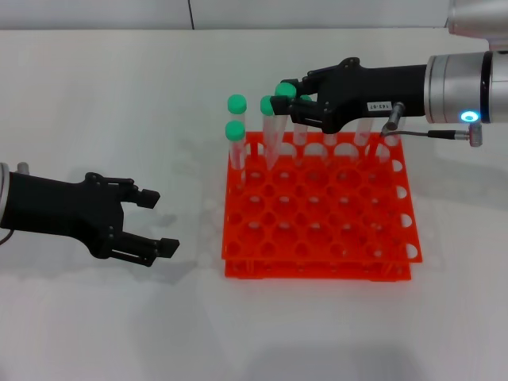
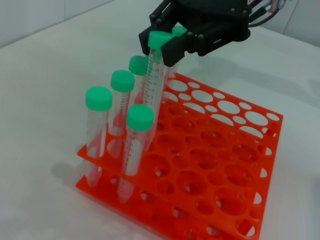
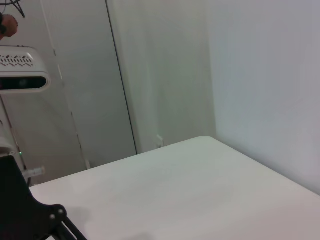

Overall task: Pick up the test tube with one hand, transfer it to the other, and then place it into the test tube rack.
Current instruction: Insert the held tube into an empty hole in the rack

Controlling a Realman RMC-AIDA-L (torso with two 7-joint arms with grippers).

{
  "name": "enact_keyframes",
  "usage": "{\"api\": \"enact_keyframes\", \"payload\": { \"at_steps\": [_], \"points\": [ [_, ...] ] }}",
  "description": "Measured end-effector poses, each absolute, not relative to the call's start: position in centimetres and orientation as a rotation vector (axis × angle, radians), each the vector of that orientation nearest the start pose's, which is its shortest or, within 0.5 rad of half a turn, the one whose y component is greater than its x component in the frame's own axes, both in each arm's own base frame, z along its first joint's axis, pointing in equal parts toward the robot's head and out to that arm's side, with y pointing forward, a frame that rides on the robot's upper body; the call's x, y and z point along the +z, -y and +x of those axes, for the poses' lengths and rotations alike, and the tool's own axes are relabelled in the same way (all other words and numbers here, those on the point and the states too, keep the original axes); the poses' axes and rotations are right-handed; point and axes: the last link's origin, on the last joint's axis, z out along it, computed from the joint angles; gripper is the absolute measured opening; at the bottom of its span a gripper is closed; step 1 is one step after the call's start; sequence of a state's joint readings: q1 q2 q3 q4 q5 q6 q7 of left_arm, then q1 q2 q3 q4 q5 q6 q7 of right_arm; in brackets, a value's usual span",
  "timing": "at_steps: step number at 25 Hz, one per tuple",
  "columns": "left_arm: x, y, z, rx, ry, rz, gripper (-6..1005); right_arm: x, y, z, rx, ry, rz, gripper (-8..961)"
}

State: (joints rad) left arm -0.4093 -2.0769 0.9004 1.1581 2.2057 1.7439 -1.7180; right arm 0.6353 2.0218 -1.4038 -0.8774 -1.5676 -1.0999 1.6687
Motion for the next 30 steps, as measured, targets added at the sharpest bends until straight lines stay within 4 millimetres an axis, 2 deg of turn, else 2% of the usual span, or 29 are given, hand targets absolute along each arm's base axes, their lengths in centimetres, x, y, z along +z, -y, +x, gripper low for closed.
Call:
{"api": "enact_keyframes", "payload": {
  "at_steps": [30],
  "points": [
    [3.19,-30.74,-25.25,-0.193,0.639,-2.939,888,-3.93,-38.87,15.38,0.581,-0.425,-2.768,277]
  ]
}}
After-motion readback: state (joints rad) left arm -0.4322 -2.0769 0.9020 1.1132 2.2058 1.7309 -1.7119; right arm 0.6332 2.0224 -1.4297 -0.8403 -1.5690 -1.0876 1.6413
